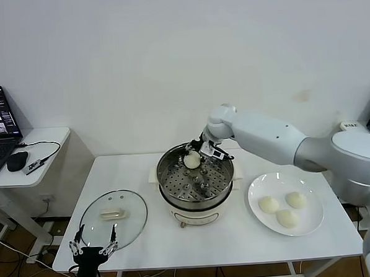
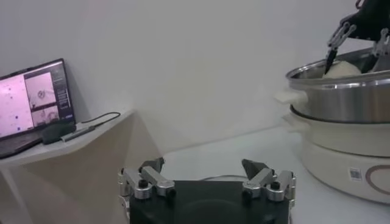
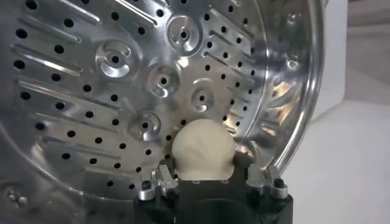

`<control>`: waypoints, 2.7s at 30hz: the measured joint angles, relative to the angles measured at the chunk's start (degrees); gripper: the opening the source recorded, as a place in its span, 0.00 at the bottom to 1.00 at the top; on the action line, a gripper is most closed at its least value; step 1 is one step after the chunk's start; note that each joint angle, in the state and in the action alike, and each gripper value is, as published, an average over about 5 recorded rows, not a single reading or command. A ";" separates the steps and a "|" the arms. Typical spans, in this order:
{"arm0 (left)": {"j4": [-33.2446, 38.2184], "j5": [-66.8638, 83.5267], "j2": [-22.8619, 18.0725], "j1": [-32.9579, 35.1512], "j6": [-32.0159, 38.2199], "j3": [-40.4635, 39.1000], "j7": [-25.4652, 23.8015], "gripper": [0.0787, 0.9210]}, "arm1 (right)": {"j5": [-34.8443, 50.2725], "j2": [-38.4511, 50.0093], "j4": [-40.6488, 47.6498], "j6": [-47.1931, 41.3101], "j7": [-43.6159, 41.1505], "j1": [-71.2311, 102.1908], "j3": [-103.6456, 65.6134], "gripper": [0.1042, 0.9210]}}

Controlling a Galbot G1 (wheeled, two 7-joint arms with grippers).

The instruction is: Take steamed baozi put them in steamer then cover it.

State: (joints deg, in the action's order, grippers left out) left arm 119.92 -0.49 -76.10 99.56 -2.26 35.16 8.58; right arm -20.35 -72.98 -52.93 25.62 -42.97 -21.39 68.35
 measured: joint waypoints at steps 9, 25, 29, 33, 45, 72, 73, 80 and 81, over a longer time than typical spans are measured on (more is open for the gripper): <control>0.45 -0.06 0.13 0.02 -0.26 -0.11 -0.11 0.88 | 0.83 -0.04 0.27 0.51 -0.27 -0.46 0.46 0.87; 1.85 1.29 2.61 -1.07 -2.11 0.22 0.32 0.88 | 21.69 13.92 -17.01 -18.45 -9.40 -12.39 4.54 0.88; 1.92 1.54 3.52 -1.52 -2.89 0.30 0.46 0.88 | 25.83 20.72 -22.86 -25.36 -10.96 -14.60 5.30 0.88; 1.91 1.83 4.49 -2.03 -3.59 0.41 0.42 0.88 | 28.15 28.11 -28.32 -30.99 -11.84 -15.32 5.66 0.88; 0.58 1.95 5.33 -3.20 -4.70 0.13 0.25 0.88 | 27.29 44.30 -36.66 -39.42 -12.12 -6.60 0.96 0.88; -0.93 1.47 4.97 -2.31 -4.90 1.61 0.17 0.88 | 16.64 38.80 -25.25 -42.58 -10.55 24.29 -19.55 0.88; -0.99 1.47 4.99 -2.31 -4.89 1.65 0.17 0.88 | 16.50 38.32 -24.73 -42.62 -10.49 24.66 -19.78 0.88; -1.07 1.36 4.90 -2.39 -4.89 1.59 0.17 0.88 | 15.71 35.60 -21.94 -42.75 -10.15 26.84 -21.18 0.88; -1.07 1.34 4.85 -2.41 -4.89 1.55 0.17 0.88 | 15.60 35.32 -21.64 -42.78 -10.14 27.03 -21.36 0.87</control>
State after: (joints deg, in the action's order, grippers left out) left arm 118.85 0.84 -71.25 97.15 -7.15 36.71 8.75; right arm -4.74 -37.67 -74.58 -17.16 -53.11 5.63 46.99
